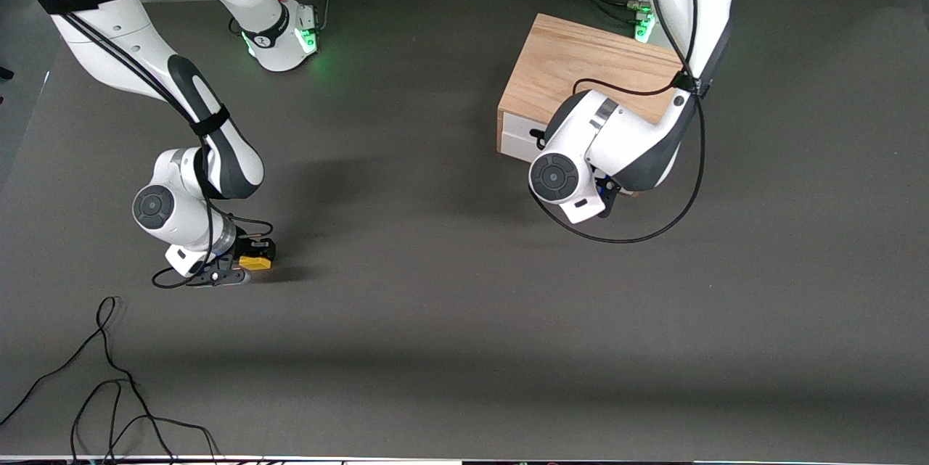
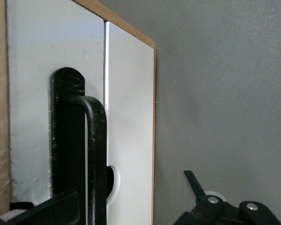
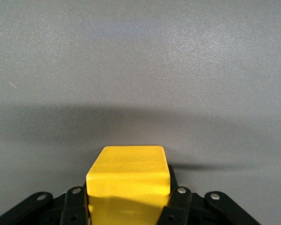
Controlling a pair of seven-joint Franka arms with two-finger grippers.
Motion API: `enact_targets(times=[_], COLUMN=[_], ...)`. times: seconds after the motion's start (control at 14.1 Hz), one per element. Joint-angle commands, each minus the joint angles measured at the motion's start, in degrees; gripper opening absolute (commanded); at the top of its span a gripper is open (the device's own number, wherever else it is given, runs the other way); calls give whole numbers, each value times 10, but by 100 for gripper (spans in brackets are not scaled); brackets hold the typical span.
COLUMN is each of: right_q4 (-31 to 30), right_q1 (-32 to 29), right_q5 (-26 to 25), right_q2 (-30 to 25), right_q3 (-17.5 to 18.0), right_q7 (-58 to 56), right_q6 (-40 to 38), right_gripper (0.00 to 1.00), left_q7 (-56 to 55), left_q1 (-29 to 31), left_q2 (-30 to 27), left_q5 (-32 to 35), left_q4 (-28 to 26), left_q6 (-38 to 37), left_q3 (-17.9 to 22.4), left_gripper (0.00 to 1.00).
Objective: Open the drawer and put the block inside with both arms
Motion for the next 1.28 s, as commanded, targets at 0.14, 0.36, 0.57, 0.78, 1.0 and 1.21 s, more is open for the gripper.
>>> enact_targets(times=[0.14,0.36,0.57,0.78,1.0,1.21], right_q4=[8,8,8,8,8,8], right_q1=[2,2,2,2,2,2], right_q5=[-11,-11,-11,-11,-11,-11], right_q2=[6,6,6,6,6,6], right_q3=[-2,-2,-2,-2,-2,-2], right_q7=[10,10,10,10,10,10], right_q6=[4,4,4,4,4,4], right_gripper=[35,34,33,32,31,30], left_q7=[-10,-9,-8,-7,-5,-3], left_q1=[-2,-2,-2,-1,-1,0], left_q2=[19,19,23,32,32,41], left_q5=[14,13,15,15,16,23], left_q4=[45,51,48,49,50,64], left_q6=[-17,-21,-18,-13,-8,-4], left_q3=[3,2,3,3,3,3], left_gripper=[100,100,100,100,100,100])
